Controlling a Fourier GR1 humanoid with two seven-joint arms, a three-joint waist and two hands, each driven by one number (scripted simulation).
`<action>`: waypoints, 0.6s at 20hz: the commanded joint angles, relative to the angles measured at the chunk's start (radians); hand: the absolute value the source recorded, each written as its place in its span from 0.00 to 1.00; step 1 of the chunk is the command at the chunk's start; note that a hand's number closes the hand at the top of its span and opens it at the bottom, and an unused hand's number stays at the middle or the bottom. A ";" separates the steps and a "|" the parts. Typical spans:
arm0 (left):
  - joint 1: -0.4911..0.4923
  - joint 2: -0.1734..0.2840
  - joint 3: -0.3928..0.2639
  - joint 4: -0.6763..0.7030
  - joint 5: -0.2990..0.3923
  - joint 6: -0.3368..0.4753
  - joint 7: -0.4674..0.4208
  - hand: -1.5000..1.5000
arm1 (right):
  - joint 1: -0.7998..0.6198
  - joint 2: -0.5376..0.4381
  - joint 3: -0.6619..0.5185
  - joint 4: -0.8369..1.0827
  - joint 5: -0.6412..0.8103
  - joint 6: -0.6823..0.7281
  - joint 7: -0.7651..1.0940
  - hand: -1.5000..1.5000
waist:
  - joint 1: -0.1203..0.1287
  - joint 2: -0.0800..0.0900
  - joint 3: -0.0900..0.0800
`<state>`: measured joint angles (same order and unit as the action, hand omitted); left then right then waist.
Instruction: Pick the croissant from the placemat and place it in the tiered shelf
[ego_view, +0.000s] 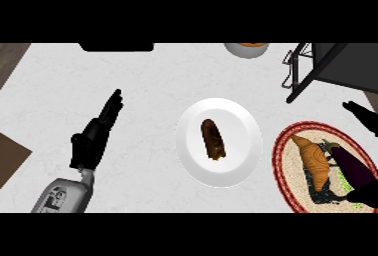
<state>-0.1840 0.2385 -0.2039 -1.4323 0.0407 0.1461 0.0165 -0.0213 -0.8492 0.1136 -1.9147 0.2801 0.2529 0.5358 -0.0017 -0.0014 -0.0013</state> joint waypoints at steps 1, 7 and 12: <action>-0.003 -0.017 0.036 0.012 -0.016 -0.004 -0.008 0.50 | 0.062 0.063 -0.004 -0.135 0.056 0.034 0.100 0.00 | -0.005 0.000 0.001; 0.011 -0.014 0.061 -0.032 -0.041 -0.058 0.021 0.50 | 0.070 0.160 -0.021 -0.111 0.193 0.068 0.046 0.00 | -0.001 0.000 0.001; -0.001 -0.036 0.070 -0.074 -0.046 -0.074 0.090 0.50 | 0.073 0.252 0.010 -0.081 0.300 0.050 0.039 0.00 | 0.000 0.001 0.001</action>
<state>-0.1754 0.1967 -0.1579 -1.4644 -0.0127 0.1042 0.0496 0.0168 -0.6566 0.1083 -2.0023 0.4969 0.3141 0.5951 -0.0017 -0.0008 -0.0004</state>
